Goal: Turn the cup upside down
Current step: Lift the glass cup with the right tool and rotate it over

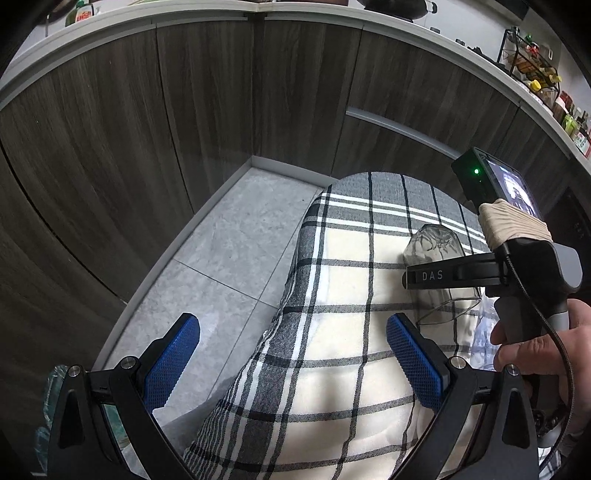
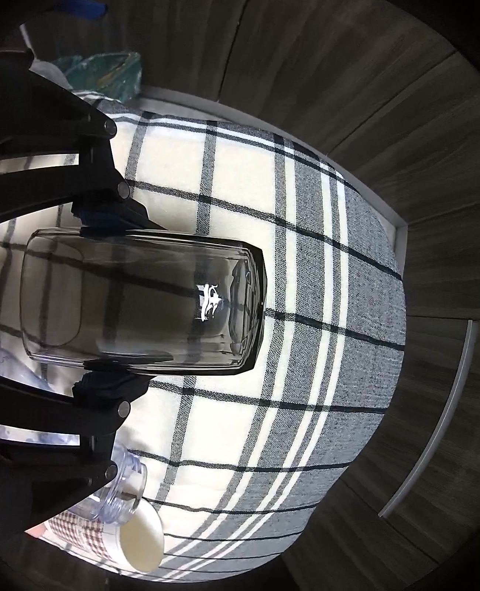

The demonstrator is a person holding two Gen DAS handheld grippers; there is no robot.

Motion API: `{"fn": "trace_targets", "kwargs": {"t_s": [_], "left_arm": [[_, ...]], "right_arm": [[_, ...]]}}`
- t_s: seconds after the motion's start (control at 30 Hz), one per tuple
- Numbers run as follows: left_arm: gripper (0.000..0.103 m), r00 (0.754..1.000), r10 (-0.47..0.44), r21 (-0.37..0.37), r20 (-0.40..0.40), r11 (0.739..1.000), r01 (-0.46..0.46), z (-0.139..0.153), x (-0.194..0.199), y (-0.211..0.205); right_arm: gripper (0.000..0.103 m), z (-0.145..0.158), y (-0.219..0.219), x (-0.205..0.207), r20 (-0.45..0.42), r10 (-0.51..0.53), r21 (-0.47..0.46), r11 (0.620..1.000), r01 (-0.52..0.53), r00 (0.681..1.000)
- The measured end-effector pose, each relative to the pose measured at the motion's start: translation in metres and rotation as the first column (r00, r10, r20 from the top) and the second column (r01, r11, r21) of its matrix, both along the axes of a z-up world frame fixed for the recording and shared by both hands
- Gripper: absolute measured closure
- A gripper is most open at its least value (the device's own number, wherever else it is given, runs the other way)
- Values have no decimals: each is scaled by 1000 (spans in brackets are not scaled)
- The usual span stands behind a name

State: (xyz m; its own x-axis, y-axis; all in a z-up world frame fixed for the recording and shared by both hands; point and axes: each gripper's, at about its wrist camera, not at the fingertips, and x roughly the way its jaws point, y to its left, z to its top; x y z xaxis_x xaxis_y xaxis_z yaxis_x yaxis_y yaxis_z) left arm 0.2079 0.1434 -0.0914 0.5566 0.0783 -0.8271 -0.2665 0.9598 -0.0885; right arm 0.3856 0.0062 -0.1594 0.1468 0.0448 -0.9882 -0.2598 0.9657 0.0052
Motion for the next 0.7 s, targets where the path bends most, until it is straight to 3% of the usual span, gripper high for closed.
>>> {"fn": "trace_targets", "kwargs": {"t_s": [0.13, 0.33, 0.7], "left_arm": [[0, 1000, 1, 10, 14, 1000, -1, 5, -3, 0], [0, 999, 5, 17, 39, 1000, -6, 21, -15, -2], [0, 996, -42, 36, 80, 999, 39, 51, -67, -34]], "right_arm": [[44, 5, -2, -2, 12, -7, -3, 1000, 7, 1000], [44, 38, -10, -19, 66, -2, 25, 1000, 1, 998], [44, 122, -49, -107, 175, -47, 106, 994, 28, 984]]}}
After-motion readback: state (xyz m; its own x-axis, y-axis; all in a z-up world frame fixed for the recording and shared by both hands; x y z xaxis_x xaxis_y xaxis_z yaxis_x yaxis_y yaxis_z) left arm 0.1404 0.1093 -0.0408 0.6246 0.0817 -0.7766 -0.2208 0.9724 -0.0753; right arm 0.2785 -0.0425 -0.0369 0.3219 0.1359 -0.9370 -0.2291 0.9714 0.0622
